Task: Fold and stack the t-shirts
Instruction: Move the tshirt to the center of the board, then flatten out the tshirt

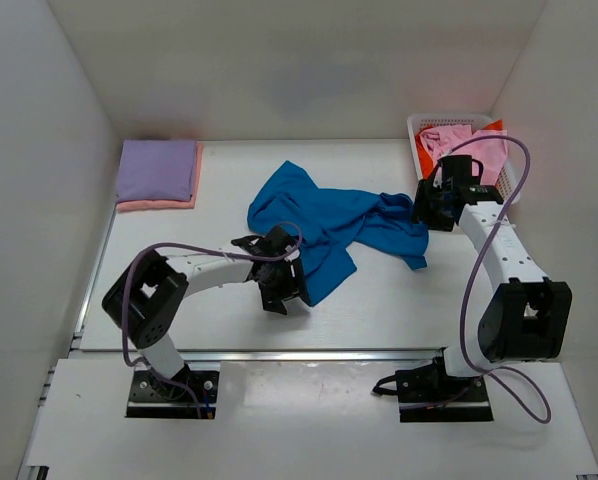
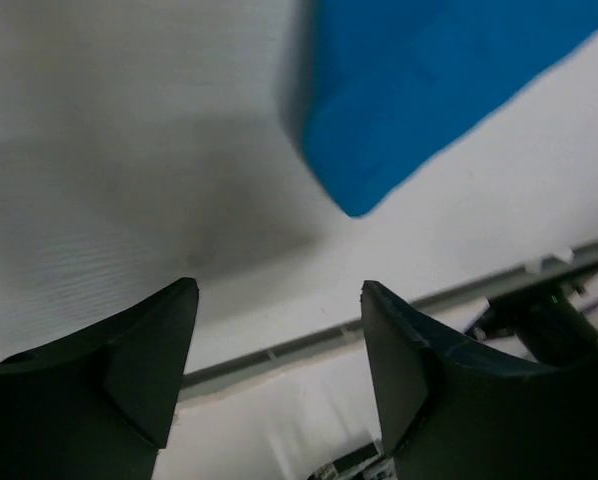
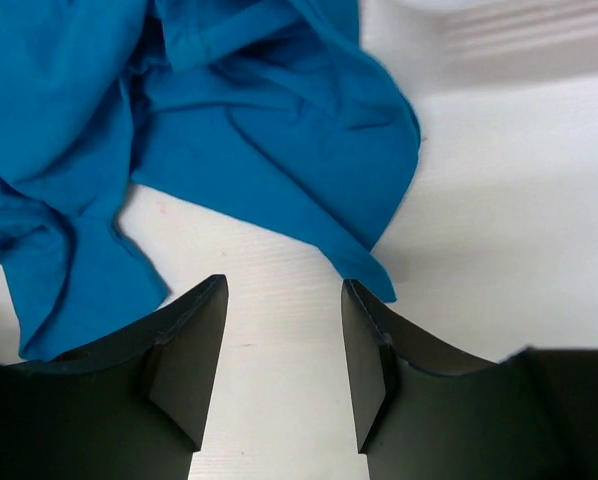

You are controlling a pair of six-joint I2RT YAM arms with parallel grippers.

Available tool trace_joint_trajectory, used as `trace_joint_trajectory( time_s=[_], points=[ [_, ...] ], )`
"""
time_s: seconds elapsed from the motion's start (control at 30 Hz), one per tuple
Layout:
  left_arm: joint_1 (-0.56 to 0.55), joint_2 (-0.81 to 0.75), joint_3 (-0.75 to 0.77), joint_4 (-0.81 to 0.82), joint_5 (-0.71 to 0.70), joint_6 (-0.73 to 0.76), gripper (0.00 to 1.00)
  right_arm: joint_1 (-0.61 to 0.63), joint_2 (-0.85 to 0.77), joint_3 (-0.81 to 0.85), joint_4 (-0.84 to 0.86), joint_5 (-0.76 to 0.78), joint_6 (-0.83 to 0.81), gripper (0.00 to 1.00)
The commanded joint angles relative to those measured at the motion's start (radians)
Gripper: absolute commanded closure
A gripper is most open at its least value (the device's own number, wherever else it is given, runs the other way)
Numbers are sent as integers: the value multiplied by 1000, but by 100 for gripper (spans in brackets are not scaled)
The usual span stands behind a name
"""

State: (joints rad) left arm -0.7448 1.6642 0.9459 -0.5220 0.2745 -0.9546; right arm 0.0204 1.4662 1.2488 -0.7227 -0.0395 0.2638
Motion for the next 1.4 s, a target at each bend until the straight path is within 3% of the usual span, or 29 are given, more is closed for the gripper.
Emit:
trace_joint_trajectory(
  time_s=[0.0, 0.27, 0.37, 0.4, 0.47, 0.6, 0.73, 0.83, 0.93, 1.1, 1.2, 1.37],
  points=[
    [-34, 37, 85, -12, -156, -65, 25, 6, -58, -54, 26, 9, 23, 54],
    [-99, 230, 237, -39, -228, -122, 29, 55, -96, -81, 26, 20, 25, 54],
    [-122, 273, 280, -69, -245, -122, 40, 72, -112, -98, 29, 32, 23, 54],
    [-122, 282, 289, -69, -235, -119, 54, 75, -116, -97, 26, 33, 25, 55],
    [-125, 270, 269, -58, -242, -112, 100, 88, -144, -109, 37, 36, 29, 54],
    [-76, 152, 211, -113, -273, -59, 100, 90, -168, -153, 43, 58, 26, 55],
    [79, -155, 122, -264, -308, 42, 100, 64, -193, -204, 57, 23, 22, 54],
    [322, -453, 68, -399, -278, 114, 100, 18, -193, -226, 28, 0, 15, 55],
    [485, -592, 31, -498, -239, 200, 100, 24, -176, -241, -15, 13, -5, 55],
    [479, -693, -90, -490, -168, 220, 100, 148, -118, -241, -47, 36, 66, 55],
    [515, -683, -76, -500, -150, 279, 100, 237, -90, -258, -50, 36, 109, 55],
    [531, -663, -53, -503, -158, 295, 100, 219, -66, -286, 74, -68, 120, 56]
  ],
)
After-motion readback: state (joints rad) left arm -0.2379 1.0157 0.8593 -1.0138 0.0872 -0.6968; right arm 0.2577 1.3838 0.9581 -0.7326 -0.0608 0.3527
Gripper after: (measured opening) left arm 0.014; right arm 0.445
